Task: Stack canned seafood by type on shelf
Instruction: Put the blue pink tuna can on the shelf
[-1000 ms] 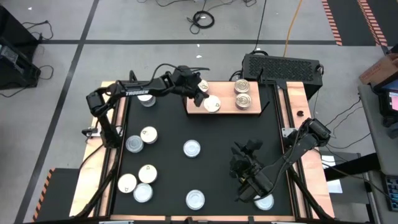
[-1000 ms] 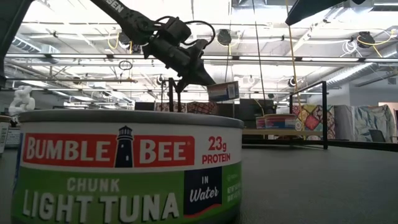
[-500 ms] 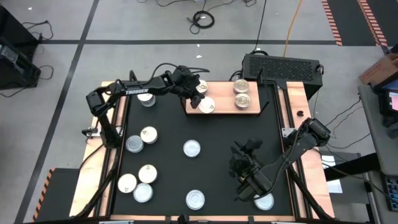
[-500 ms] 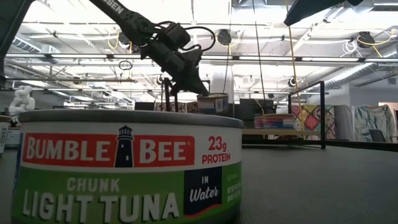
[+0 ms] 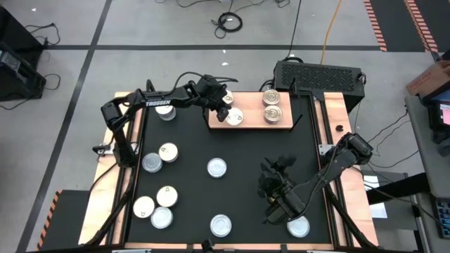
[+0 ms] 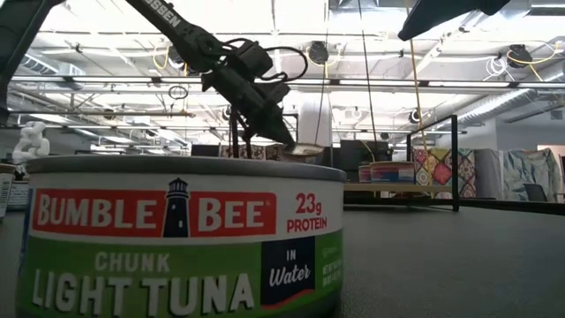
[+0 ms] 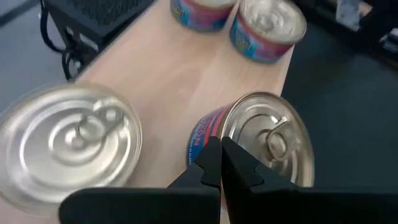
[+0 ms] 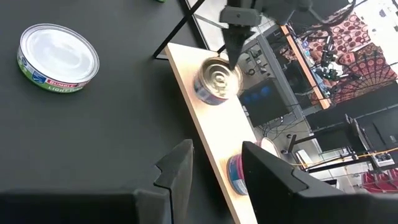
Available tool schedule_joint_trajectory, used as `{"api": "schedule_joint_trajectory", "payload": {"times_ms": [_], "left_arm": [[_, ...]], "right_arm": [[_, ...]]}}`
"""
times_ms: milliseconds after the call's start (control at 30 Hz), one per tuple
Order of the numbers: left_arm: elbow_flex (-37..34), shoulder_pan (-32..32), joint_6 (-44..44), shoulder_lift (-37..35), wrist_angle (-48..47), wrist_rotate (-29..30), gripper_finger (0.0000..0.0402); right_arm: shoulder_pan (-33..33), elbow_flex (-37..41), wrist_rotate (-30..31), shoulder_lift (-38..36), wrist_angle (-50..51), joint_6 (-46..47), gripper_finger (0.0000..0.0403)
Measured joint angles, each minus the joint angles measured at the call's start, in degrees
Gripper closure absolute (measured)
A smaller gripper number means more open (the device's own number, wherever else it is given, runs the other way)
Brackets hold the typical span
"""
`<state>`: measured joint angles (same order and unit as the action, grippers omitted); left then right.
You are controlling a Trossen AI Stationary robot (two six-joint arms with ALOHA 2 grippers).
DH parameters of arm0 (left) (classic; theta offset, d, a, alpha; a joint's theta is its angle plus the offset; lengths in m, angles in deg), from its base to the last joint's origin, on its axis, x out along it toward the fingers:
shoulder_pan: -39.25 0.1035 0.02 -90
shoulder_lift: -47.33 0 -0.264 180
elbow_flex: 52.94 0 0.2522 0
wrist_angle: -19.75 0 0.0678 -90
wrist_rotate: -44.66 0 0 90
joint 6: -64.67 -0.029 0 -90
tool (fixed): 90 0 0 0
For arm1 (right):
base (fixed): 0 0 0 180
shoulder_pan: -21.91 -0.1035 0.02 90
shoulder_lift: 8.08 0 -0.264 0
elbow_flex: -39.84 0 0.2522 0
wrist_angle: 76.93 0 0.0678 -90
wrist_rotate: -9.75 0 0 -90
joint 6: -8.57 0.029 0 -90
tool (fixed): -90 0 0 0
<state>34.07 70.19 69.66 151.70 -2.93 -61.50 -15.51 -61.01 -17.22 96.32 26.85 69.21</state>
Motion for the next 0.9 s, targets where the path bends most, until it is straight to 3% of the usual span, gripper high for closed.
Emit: {"api": "schedule_joint_trajectory", "payload": {"times_ms": [600,900], "left_arm": [[0.0,0.2,-2.9,0.7,-0.6,3.6,0.0401],[0.0,-0.4,-2.8,0.7,-0.4,7.2,0.0356]], "right_arm": [[0.7,0.0,0.2,0.0,0.0,-0.4,0.0271],[0.7,0.0,0.2,0.0,0.0,-0.4,0.0271]]}}
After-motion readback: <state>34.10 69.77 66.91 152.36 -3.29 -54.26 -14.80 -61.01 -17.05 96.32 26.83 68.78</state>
